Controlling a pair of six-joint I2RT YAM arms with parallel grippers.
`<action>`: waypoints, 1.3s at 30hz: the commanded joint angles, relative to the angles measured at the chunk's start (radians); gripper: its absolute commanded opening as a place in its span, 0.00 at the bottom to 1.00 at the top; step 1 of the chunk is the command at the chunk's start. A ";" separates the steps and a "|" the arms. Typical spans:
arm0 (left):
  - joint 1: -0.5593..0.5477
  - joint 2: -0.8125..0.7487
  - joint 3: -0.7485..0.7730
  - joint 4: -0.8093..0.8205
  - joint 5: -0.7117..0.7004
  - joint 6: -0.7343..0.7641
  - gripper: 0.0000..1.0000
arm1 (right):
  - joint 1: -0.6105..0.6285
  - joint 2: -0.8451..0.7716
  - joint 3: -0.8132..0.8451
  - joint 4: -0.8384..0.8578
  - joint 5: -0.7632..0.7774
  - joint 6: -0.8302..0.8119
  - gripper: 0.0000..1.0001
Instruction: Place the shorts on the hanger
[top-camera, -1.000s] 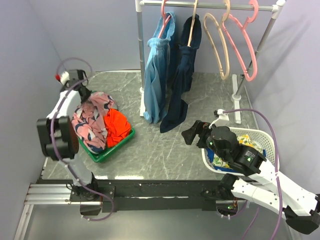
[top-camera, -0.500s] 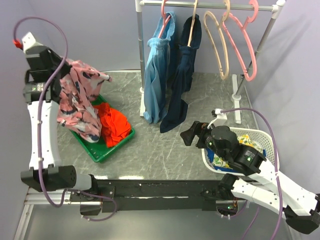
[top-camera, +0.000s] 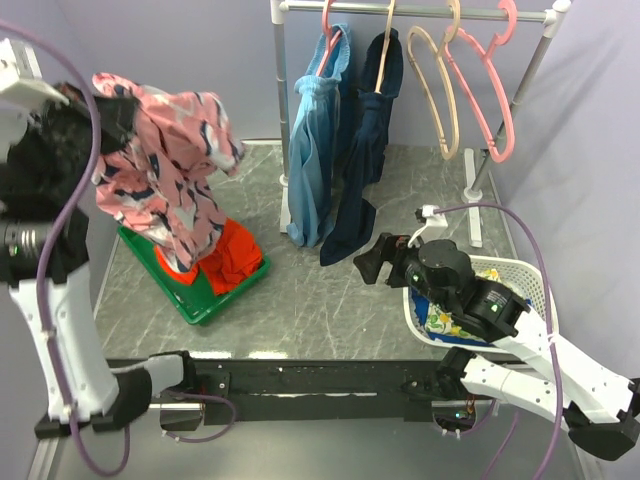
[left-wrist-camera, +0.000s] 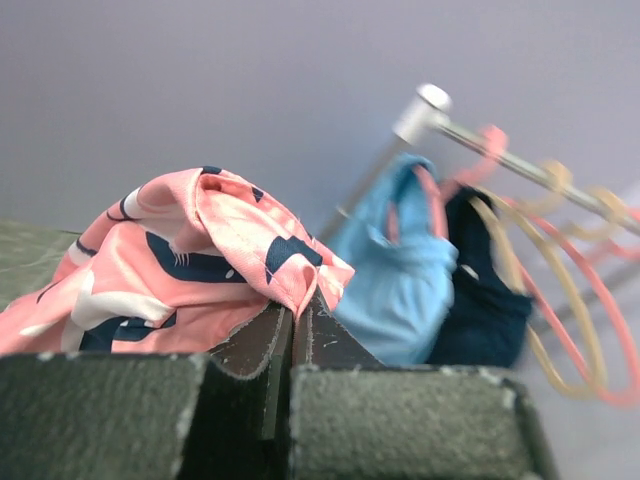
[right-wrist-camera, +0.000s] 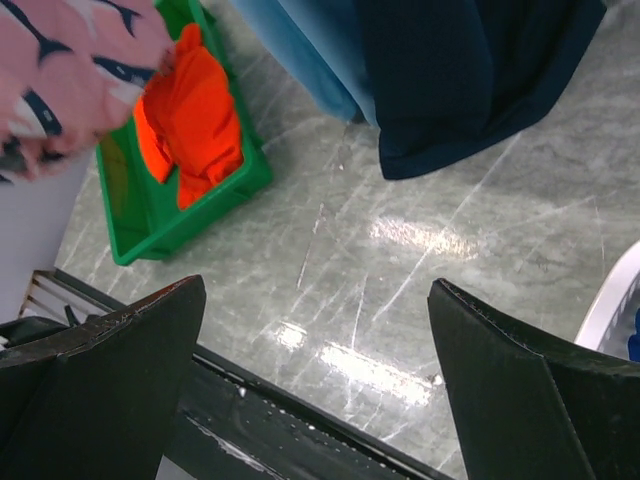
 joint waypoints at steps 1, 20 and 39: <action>-0.023 -0.123 -0.131 0.041 0.220 -0.023 0.01 | -0.004 -0.009 0.083 0.012 0.008 -0.047 1.00; -0.966 0.117 -0.726 0.480 0.054 -0.120 0.08 | -0.004 -0.094 0.021 -0.057 0.073 -0.034 1.00; -0.992 -0.257 -1.200 0.141 -0.260 -0.268 0.36 | 0.331 0.309 -0.117 0.098 0.275 0.069 0.75</action>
